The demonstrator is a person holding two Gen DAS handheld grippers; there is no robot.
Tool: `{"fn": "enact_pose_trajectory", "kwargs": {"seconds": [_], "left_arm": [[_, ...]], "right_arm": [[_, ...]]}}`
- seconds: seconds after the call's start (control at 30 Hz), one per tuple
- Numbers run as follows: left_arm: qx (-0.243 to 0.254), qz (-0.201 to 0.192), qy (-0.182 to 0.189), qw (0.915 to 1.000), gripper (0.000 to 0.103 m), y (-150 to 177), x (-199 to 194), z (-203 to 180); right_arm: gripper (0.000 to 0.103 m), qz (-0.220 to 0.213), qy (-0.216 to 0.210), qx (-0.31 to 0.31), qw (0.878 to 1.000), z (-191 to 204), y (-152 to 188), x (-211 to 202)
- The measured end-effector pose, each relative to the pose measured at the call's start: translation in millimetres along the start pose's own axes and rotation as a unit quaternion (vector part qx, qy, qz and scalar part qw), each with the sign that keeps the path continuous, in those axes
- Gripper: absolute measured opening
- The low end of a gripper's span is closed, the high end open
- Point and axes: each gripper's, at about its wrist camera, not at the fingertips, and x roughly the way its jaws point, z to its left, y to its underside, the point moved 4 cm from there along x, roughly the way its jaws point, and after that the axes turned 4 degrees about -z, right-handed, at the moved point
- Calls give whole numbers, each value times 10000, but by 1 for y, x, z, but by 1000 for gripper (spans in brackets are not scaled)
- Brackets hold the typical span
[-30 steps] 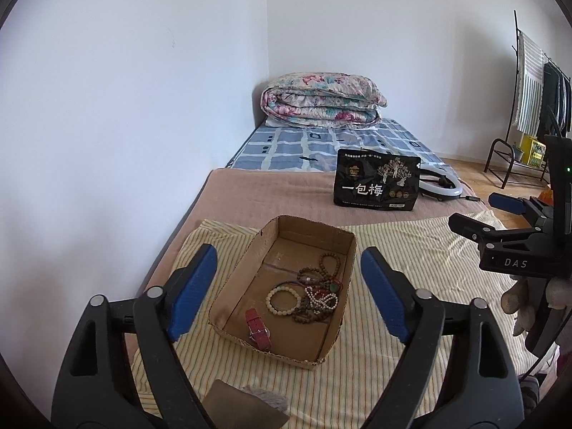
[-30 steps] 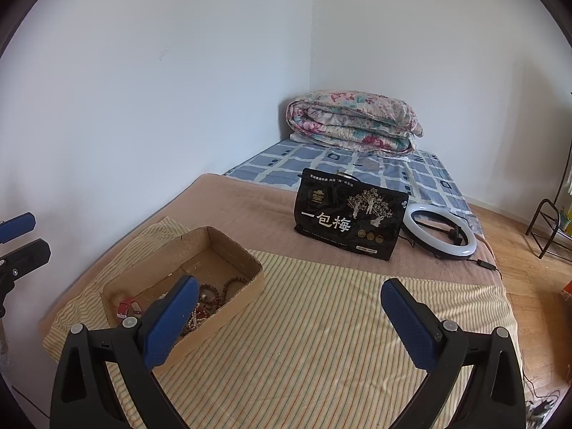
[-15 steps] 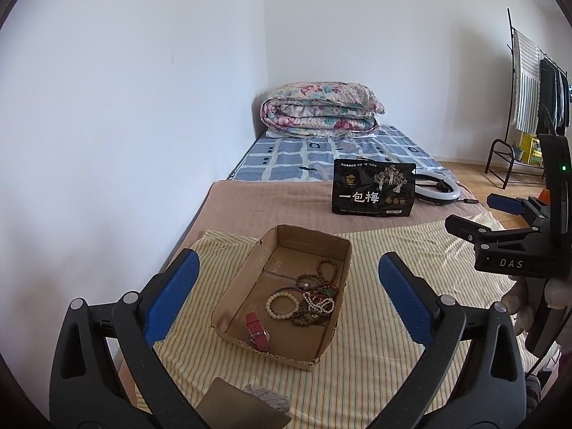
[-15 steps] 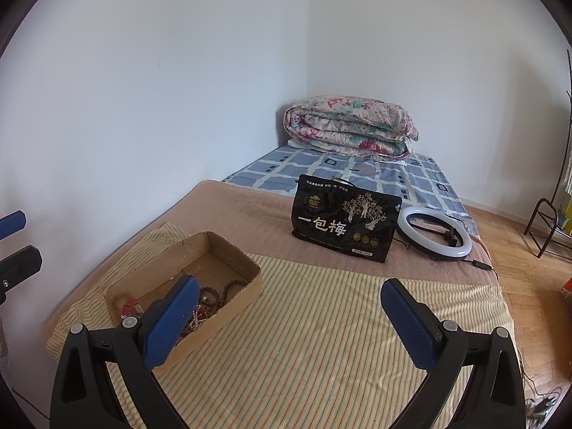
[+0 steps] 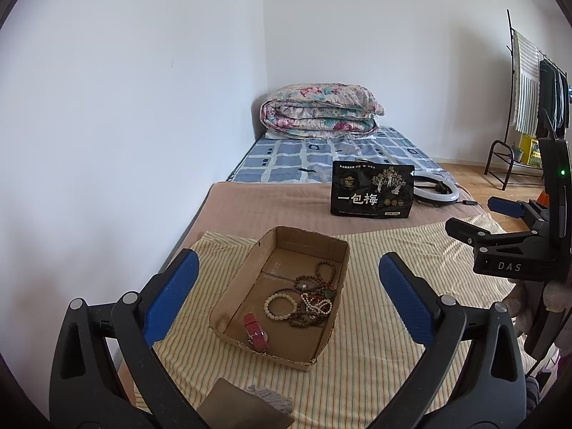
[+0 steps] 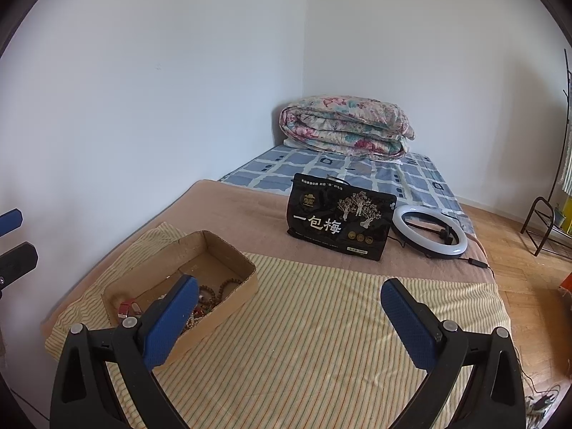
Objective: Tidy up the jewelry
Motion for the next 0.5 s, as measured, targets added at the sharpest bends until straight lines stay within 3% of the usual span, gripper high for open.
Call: {"fn": "enact_pose_trajectory", "kwargs": {"seconds": [0.5], "left_arm": [[6,-13,-1,10000,102,-2,-2,-2]], "right_arm": [[103,2,11,-13,10000,-2,1,-1]]}}
